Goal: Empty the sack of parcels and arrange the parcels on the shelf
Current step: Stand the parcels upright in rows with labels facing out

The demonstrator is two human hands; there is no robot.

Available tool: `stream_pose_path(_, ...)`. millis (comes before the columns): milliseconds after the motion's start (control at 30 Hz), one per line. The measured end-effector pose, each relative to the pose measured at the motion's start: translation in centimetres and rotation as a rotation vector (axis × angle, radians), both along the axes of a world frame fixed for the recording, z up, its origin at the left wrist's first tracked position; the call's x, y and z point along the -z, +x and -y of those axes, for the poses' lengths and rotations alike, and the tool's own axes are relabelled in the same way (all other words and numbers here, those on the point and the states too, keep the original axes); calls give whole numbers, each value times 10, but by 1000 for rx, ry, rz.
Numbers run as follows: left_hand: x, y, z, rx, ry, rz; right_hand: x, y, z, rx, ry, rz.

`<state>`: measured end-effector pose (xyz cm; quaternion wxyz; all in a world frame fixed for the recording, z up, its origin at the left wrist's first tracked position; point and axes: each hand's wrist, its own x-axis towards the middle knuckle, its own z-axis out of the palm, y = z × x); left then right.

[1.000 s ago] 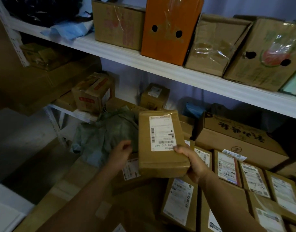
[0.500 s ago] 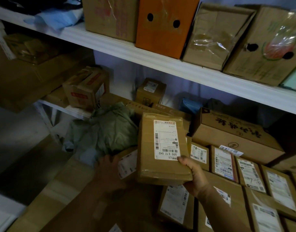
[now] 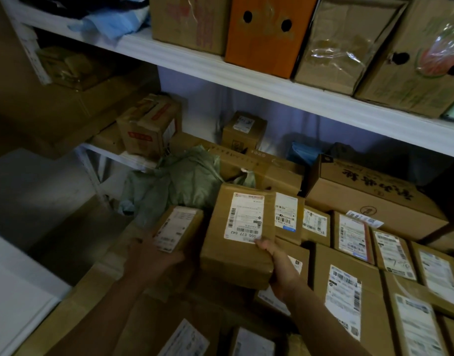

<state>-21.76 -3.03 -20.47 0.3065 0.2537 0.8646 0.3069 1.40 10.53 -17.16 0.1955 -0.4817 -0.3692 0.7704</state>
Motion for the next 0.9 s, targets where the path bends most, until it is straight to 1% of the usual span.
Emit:
stream_pose_path(100,-7,8,-1,-14,43,3,2,-16,12,35,50,96)
stream_pose_path(167,-11,14,0,-20,56,0,4,-25,18,8,101,195)
stream_pose_path(300,-13,16,1,-24,12,-54,-4,-29,25,-132,344,584)
stream_pose_path(333,-11,14,1,-21,17,-60,-7,-28,26,-159,399,619)
stream_pose_path(433,-4,6,1,-21,-24,-48,-11,-22,28,-253,536,640)
stream_pose_path(633,-8,-12,8,21,-85,-169,-5,-26,37,-303,638,723)
stream_pose_path(767,-6,-23,16,65,-116,-180,-3,-28,40,-313,619,746)
stream_pose_path(900,0,-14,16,43,-107,-141,1,-29,40,-292,597,762)
